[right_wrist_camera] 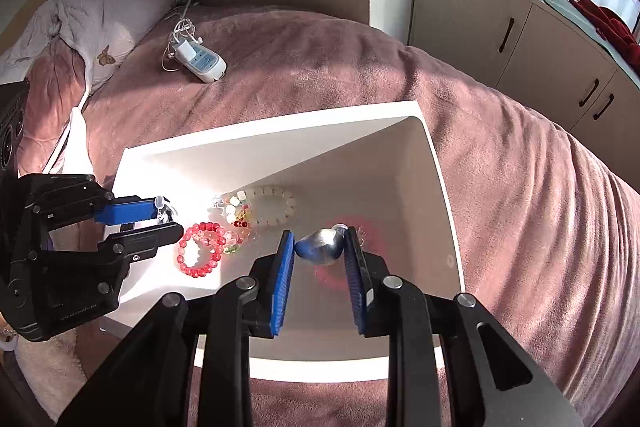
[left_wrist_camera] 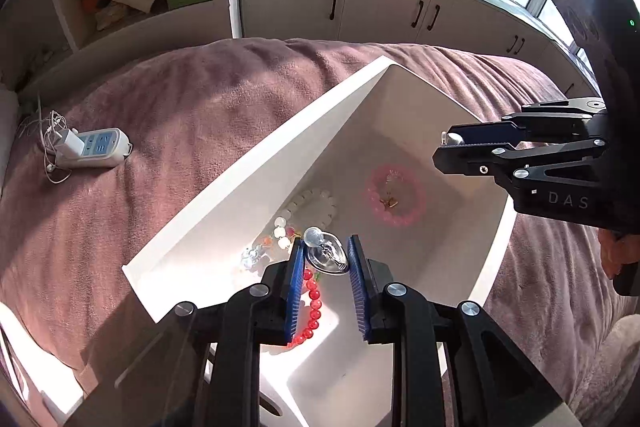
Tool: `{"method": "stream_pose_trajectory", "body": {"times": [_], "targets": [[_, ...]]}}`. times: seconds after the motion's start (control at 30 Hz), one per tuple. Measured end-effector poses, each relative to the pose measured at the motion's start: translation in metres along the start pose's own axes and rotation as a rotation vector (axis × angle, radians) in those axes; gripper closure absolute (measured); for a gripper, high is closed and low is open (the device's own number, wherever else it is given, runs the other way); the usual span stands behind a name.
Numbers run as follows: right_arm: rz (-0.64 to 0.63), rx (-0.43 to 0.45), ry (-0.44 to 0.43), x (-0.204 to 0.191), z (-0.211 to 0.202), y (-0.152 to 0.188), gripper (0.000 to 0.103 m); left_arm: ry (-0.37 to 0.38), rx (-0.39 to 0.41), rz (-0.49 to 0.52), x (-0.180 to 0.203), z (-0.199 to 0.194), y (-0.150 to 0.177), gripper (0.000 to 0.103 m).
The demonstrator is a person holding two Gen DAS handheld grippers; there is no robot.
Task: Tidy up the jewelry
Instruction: 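Carry both silver charms up and over the white box, then open both tools to release the silver charms into the box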
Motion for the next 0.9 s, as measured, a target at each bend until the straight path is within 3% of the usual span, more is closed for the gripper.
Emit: {"method": "stream_pose_trajectory", "body": {"times": [0.17,0.27,0.4,0.6,0.63,0.8,0.9], "targets": [[0.021,-0.126,0.102,0.006,0.047,0.006,0.077,-0.036,-0.111,-0.025,-0.002,0.033,0.002,0.077],[0.007,-0.162,0.129,0.004,0.063,0.007,0.077,-0.086,-0.156,-0.016,-0.002,0.048,0.002,0.077],[-0.002,-0.182,0.147,0.0,0.074,0.007,0.077,-0.085,-0.18,-0.036,-0.002,0.058,0.002,0.077],[0.007,-0.139,0.135,0.0,0.066,-0.002,0.073,-0.109,-0.169,-0.039,-0.008,0.059,-0.001,0.074],[0.008,-0.126,0.135,-0.001,0.062,-0.003,0.068,-0.121,-0.159,-0.034,-0.008,0.056,-0.001,0.067],[-0.004,-0.018,0.119,-0.006,0.022,-0.01,0.067,-0.161,-0.067,-0.021,-0.006,0.022,-0.006,0.048],[-0.017,0.053,0.113,-0.01,-0.009,-0.01,0.064,-0.177,0.007,-0.015,-0.003,-0.009,-0.007,0.044]]}}
Point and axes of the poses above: each gripper's, at about its wrist camera, not at the fingertips, and z roughly the way its jaws point, x to its right, y to its underside, the point moved 6 cm from there along z, roughly the way its jaws point, and after that the axes turned 13 degrees about -x, right-handed, at the moved point
